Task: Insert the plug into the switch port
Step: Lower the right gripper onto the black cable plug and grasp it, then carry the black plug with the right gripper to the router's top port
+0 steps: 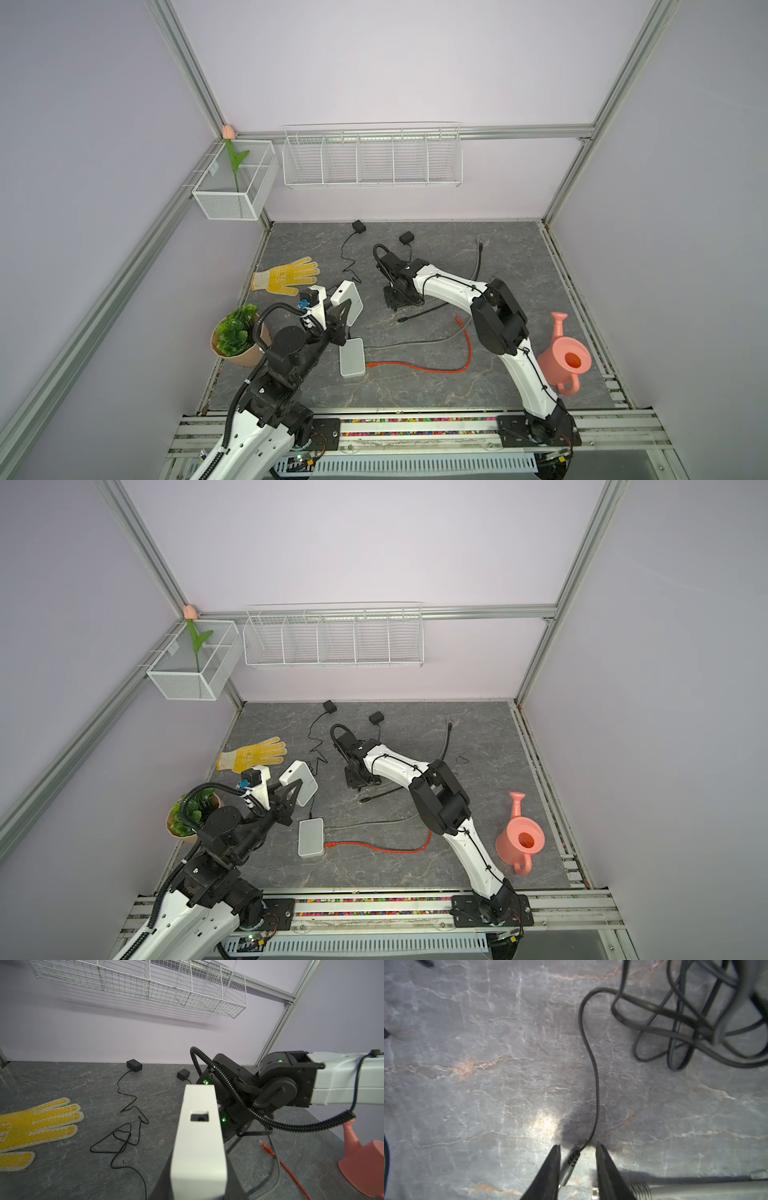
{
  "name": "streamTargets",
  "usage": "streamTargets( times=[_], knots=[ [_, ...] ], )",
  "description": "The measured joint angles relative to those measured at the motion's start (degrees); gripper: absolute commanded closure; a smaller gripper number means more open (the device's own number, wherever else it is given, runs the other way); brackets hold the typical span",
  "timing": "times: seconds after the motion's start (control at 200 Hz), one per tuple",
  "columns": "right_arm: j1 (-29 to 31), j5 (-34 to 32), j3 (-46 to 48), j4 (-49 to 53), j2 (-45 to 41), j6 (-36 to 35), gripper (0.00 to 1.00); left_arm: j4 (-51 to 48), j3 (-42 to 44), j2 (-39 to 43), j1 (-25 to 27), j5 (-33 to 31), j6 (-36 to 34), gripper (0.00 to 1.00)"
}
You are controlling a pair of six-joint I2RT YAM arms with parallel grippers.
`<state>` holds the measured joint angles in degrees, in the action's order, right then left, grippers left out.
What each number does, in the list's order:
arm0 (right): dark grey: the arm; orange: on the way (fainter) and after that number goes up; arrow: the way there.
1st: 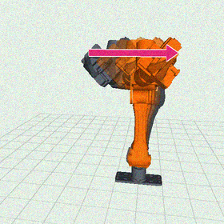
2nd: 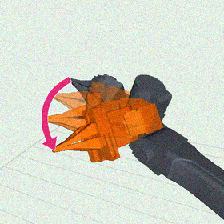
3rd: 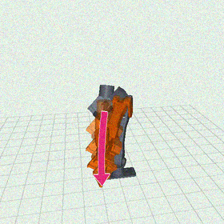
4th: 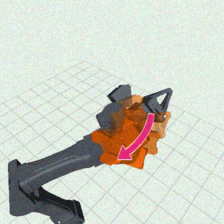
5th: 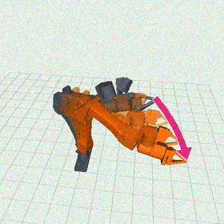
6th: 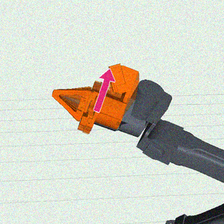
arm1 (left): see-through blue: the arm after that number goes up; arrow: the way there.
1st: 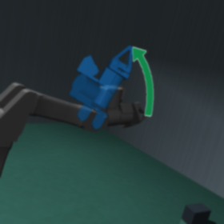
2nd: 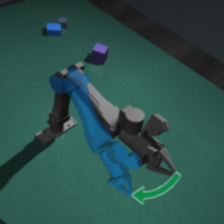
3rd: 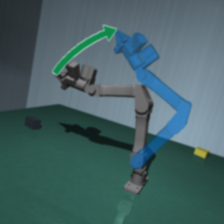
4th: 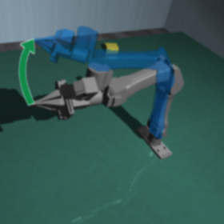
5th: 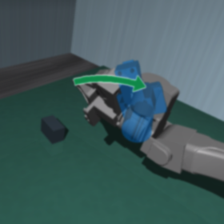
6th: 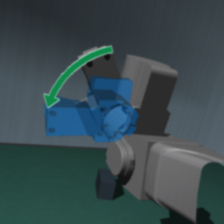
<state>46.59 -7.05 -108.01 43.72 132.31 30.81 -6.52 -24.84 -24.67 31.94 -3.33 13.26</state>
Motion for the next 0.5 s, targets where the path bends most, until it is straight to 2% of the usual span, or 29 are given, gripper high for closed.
streamTargets(
  times=[0.365, 0.5],
  knots=[
    [1.2, -1.4, -0.2, 0.0, 0.8, 1.8, 0.70, -1.4, 0.0, 0.9, 0.0, -0.9, 0.1, 1.00],
    [1.3, -1.8, -0.2, 0.1, 0.9, 2.1, 0.77, -1.9, 0.0, 1.3, 0.0, -1.0, 0.2, 1.00]
  ],
)
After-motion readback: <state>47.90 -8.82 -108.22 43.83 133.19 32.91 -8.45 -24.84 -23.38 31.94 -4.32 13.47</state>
